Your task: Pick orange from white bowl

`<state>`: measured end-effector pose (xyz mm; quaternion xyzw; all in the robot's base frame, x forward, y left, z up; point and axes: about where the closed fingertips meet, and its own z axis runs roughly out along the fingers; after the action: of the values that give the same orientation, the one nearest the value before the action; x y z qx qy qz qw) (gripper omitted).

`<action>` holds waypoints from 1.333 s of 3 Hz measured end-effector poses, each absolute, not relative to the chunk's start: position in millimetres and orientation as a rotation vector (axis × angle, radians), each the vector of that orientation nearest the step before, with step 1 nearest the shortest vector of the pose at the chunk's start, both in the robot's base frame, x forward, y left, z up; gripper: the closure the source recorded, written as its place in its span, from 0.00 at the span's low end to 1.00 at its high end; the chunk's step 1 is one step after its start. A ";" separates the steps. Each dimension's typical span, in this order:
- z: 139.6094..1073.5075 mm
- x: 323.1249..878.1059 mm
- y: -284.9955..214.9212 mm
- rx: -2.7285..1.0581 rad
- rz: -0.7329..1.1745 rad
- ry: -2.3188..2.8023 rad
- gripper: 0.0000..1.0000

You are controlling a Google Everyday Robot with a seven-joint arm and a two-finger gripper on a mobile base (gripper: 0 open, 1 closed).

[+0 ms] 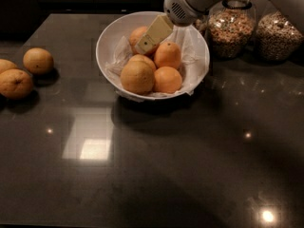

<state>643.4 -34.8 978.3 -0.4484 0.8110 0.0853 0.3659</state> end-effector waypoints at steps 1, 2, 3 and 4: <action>962.7 660.5 -26.3 -1.064 0.175 2.126 0.00; 962.7 660.5 -26.3 -1.064 0.176 2.126 0.00; 961.3 663.0 -21.9 -1.043 0.196 2.120 0.00; 957.9 670.9 -12.6 -0.998 0.222 2.115 0.00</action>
Offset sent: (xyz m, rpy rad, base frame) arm 0.0278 0.0101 -0.0233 -0.0090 -0.0081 -0.1200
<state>670.9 -12.6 957.9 -0.3918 0.8306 0.0873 0.3860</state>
